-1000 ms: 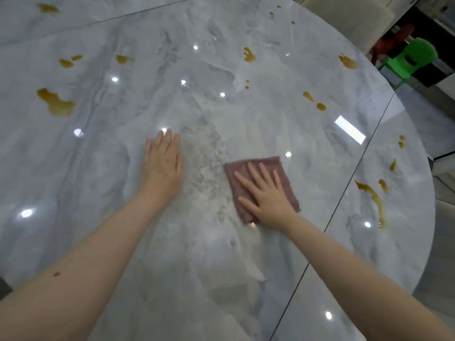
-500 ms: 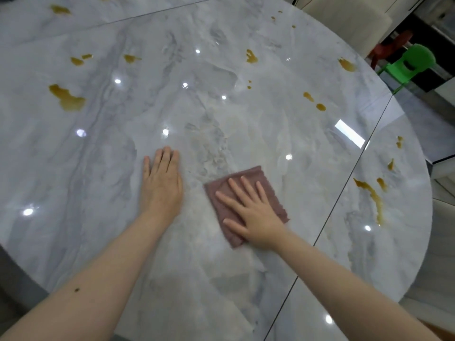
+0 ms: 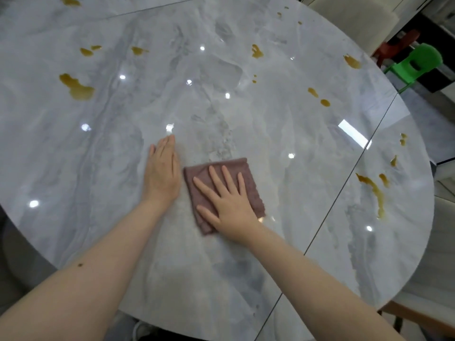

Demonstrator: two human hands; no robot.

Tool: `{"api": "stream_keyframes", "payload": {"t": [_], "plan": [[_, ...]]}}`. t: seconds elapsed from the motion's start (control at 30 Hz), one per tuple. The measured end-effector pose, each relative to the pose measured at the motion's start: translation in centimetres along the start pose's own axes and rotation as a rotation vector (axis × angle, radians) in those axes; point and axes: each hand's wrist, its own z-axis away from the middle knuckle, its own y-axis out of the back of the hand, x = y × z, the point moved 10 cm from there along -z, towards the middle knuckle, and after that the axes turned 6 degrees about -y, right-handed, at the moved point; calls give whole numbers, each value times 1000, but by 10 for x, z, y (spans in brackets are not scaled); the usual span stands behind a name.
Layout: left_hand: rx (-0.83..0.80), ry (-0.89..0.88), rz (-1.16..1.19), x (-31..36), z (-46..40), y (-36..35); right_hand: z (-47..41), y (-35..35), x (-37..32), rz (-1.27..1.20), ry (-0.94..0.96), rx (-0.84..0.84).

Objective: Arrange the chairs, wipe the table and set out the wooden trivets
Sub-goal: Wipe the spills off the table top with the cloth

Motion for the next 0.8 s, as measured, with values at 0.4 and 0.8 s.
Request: {"api": "stream_keyframes", "payload": {"t": [0.4, 0.8], "plan": [[-103, -45, -18, 18, 19, -11, 42, 68, 76, -1263, -386, -5], [-137, -109, -155, 14, 30, -17, 40, 12, 61, -77, -331, 18]]}}
